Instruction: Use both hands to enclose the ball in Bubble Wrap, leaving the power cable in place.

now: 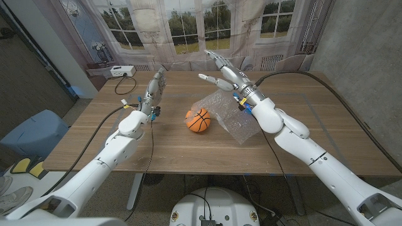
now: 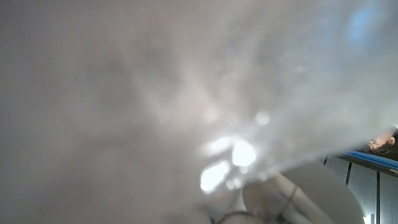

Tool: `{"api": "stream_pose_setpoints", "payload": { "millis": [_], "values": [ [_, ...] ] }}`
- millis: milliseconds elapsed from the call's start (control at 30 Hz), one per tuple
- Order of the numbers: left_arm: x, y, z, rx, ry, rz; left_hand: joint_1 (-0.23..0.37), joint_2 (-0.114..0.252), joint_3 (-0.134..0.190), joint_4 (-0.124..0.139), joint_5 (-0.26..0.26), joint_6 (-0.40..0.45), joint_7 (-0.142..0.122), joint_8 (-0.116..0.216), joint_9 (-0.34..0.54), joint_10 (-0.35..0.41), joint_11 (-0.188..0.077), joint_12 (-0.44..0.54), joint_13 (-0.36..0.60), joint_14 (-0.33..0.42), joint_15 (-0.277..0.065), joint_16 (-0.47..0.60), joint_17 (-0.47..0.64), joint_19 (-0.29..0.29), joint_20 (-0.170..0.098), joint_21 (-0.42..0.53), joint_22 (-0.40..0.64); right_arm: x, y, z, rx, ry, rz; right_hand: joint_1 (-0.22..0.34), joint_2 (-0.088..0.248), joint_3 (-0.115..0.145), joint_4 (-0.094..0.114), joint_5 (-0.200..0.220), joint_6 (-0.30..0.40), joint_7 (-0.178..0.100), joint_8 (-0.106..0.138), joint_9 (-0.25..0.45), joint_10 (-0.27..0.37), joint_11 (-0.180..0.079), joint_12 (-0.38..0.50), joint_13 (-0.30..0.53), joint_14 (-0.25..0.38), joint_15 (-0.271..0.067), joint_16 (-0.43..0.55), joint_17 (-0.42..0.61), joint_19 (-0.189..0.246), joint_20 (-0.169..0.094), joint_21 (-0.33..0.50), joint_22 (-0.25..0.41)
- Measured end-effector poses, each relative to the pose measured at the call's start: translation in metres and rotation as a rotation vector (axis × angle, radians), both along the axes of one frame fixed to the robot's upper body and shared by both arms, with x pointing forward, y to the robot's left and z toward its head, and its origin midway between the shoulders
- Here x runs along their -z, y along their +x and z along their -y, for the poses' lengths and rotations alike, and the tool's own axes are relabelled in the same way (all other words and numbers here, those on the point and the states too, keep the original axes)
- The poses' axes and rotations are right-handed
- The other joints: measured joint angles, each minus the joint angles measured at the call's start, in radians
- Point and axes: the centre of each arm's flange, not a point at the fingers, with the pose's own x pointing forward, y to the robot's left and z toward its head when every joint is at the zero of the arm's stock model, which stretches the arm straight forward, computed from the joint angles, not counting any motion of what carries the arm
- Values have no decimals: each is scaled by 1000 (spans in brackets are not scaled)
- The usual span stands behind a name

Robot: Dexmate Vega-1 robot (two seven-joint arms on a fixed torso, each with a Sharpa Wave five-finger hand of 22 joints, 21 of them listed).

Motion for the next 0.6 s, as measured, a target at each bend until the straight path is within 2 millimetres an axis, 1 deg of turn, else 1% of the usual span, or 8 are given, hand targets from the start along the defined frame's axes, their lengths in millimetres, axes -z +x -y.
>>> {"api": "stream_pose_setpoints", "payload": {
  "millis": [33,67,133,200,333,433,533,600],
  "values": [
    [0,-1,-1,-1,-4,5,0,0,0,0,0,0,0,0,0,0,0,0,0,0,0,0,0,0,0,0,0,0,0,0,0,-3,-1,0,0,0,0,0,0,0,0,-1,0,0,0,0,0,0,-3,0,0,0,0,0],
    [1,-1,-1,-2,-5,5,0,0,0,0,0,0,0,0,0,0,0,0,0,0,0,0,0,0,0,0,0,-4,2,-13,-19,-14,-4,0,0,-3,3,0,0,0,0,-2,0,0,0,0,0,0,-3,0,0,0,0,0],
    [4,-2,-3,-4,-6,1,0,0,-2,2,5,0,0,0,0,0,0,0,0,0,0,0,0,0,0,0,0,-3,3,-17,-22,-33,-10,-3,3,-3,3,0,0,0,0,-2,0,0,-3,0,0,0,-3,0,0,0,0,-2],
    [5,-4,-4,-6,-12,5,0,0,-3,3,5,0,0,0,0,0,0,0,0,0,0,0,0,0,0,0,0,-7,7,-30,-38,-48,-13,-3,3,-3,3,0,0,0,0,-2,0,0,-6,0,0,0,-3,0,0,0,0,-3],
    [12,-5,-7,-11,-15,-3,0,0,-3,3,5,0,7,0,0,0,0,0,0,0,0,0,0,0,0,0,0,-7,8,-38,-44,-76,-20,-4,4,-3,3,0,0,0,0,-2,-6,5,-7,0,0,0,-3,0,0,0,0,-3],
    [15,-6,-9,-14,-22,-3,0,0,-3,3,5,0,7,0,0,0,0,0,0,0,0,0,0,0,0,0,0,-17,12,-55,-62,-97,-15,-4,4,-3,3,0,0,0,-4,-2,-6,5,-7,0,0,0,-3,0,0,0,0,-3],
    [17,-6,-10,-16,-23,-6,0,0,-3,3,5,0,7,0,0,0,0,0,0,0,0,0,0,0,0,0,0,-16,13,-55,-60,-105,-17,-4,4,-3,3,0,0,0,-4,-2,-6,5,-7,0,0,0,-11,0,0,0,0,-3],
    [18,-7,-11,-16,-28,-6,0,0,-3,3,5,0,7,0,0,0,0,0,0,0,0,0,0,0,0,0,0,-23,14,-68,-75,-122,-13,-4,4,-3,3,4,0,0,-4,-2,-6,5,-7,0,0,0,-11,0,0,0,0,-3]
  ]
}}
